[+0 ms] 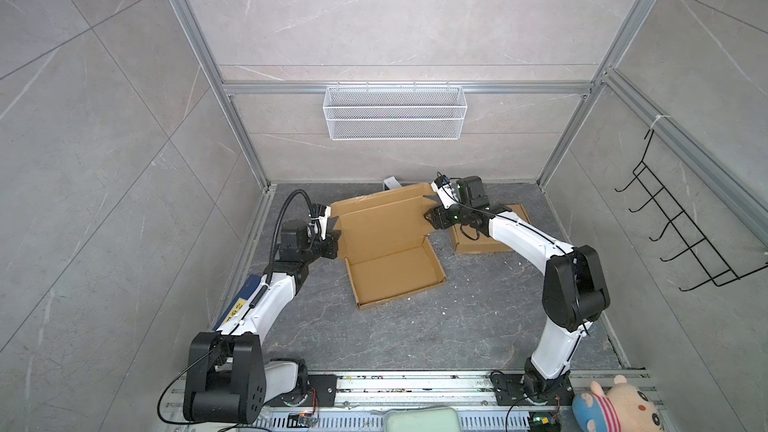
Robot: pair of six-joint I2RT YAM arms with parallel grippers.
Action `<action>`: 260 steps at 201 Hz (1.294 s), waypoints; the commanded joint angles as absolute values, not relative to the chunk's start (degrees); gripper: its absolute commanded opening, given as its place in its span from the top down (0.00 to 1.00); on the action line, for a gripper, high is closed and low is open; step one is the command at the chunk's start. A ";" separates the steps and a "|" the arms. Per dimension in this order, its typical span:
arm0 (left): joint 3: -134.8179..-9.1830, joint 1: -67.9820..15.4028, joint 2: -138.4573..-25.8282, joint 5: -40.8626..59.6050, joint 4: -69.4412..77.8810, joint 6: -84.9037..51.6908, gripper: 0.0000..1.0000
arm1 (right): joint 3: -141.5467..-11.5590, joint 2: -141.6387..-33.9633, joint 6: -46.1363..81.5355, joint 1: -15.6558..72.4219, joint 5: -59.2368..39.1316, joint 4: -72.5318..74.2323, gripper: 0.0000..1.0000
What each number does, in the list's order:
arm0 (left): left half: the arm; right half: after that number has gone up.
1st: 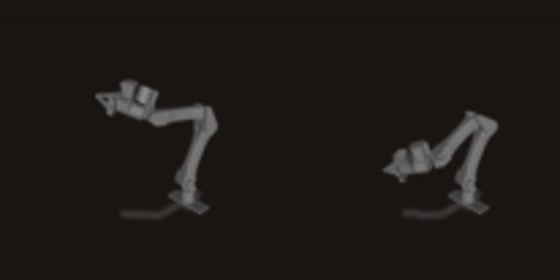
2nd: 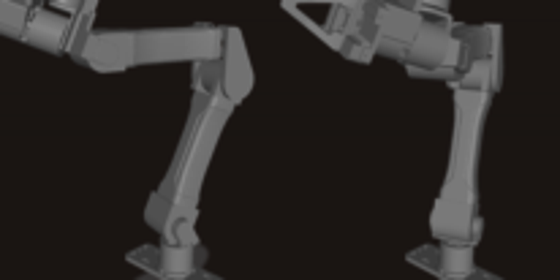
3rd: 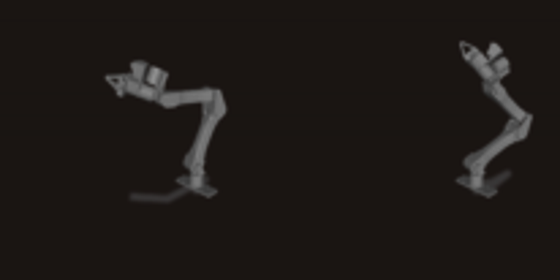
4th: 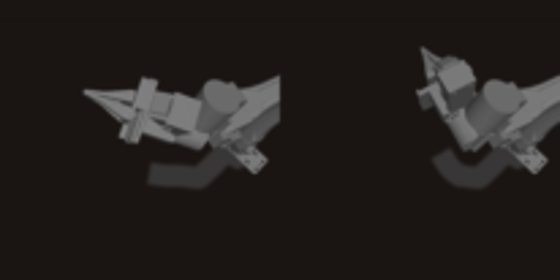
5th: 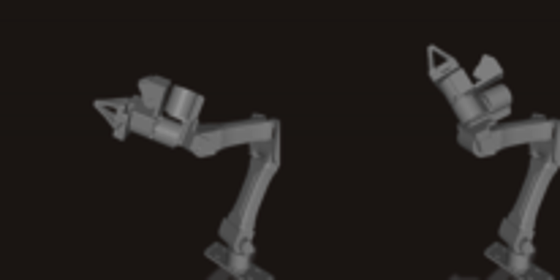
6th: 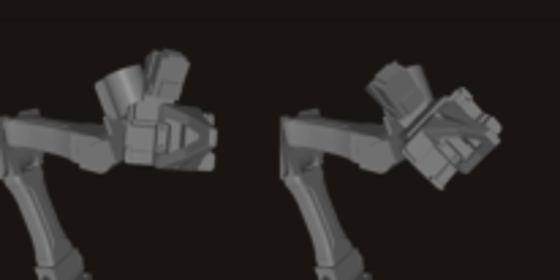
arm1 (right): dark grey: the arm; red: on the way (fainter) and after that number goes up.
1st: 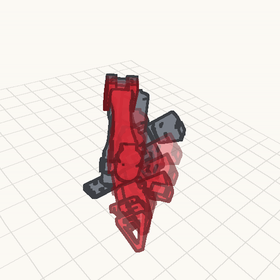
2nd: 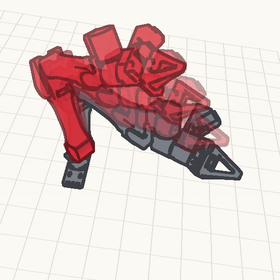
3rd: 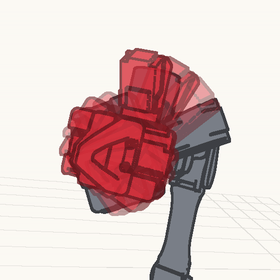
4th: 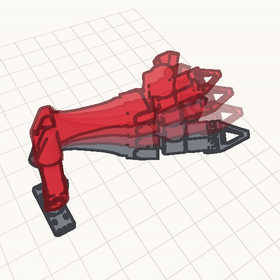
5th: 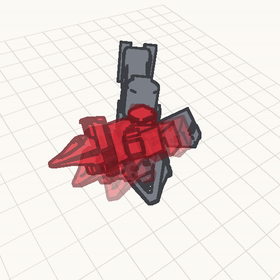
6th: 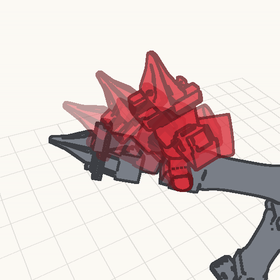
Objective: Fold the paper box
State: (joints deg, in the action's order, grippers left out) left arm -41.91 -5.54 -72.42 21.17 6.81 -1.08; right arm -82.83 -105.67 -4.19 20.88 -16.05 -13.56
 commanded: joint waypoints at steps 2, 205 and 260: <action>-44.47 -5.71 -73.34 22.02 6.07 1.22 1.00 | -84.15 -106.61 -4.71 20.73 -19.28 -13.10 0.36; -47.55 -5.71 -76.28 23.03 5.86 1.11 1.00 | -84.73 -105.98 -4.85 22.41 -20.00 -12.03 0.75; -47.89 -6.60 -76.37 21.94 7.66 -1.20 1.00 | -82.21 -104.74 -2.80 24.71 -14.78 -12.21 0.85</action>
